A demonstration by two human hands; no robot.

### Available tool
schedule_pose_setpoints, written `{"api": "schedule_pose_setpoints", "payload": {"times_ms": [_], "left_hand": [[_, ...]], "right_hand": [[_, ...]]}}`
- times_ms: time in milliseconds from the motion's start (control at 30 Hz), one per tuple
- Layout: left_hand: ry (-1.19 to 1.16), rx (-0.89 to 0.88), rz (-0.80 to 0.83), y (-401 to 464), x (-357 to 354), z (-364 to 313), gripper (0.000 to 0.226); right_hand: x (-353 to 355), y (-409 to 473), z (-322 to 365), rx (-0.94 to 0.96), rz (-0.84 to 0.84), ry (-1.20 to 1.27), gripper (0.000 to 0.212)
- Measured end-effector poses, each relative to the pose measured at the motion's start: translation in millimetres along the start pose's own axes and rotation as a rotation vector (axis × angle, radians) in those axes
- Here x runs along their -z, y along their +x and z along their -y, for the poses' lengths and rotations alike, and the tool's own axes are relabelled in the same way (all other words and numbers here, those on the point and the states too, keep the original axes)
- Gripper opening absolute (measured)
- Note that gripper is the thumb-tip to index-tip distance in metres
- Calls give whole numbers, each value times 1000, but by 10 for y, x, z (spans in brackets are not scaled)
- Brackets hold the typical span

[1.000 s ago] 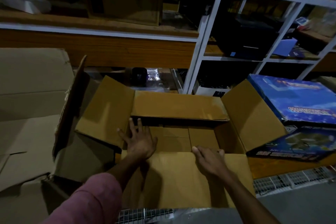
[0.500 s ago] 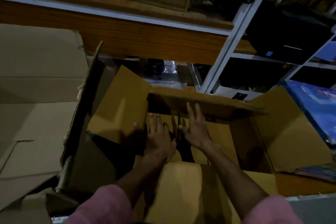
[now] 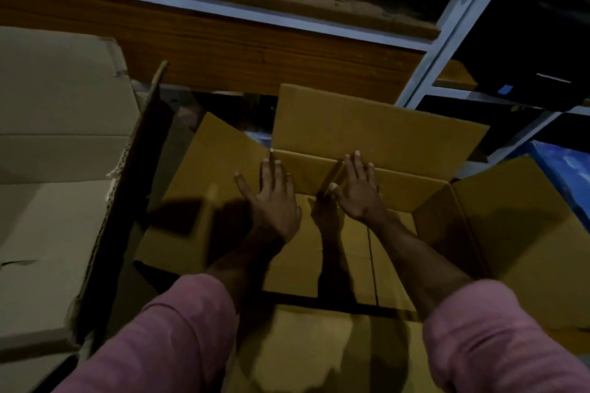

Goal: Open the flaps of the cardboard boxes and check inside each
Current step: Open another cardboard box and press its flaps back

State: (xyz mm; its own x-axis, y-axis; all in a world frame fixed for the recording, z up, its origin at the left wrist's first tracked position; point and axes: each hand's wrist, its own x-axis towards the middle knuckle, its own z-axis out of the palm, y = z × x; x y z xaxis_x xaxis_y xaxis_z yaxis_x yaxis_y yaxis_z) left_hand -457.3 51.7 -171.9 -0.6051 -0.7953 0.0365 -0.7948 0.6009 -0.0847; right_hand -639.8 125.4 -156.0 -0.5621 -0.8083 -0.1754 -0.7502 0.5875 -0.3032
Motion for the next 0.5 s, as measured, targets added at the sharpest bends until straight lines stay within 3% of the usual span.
{"api": "schedule_pose_setpoints", "payload": {"times_ms": [233, 500], "left_hand": [[-2, -78, 24, -10, 7, 57, 70], [-86, -166, 54, -163, 109, 89, 62]], "right_hand": [[-22, 151, 28, -33, 47, -21, 76], [-185, -655, 31, 61, 217, -126, 69]]}}
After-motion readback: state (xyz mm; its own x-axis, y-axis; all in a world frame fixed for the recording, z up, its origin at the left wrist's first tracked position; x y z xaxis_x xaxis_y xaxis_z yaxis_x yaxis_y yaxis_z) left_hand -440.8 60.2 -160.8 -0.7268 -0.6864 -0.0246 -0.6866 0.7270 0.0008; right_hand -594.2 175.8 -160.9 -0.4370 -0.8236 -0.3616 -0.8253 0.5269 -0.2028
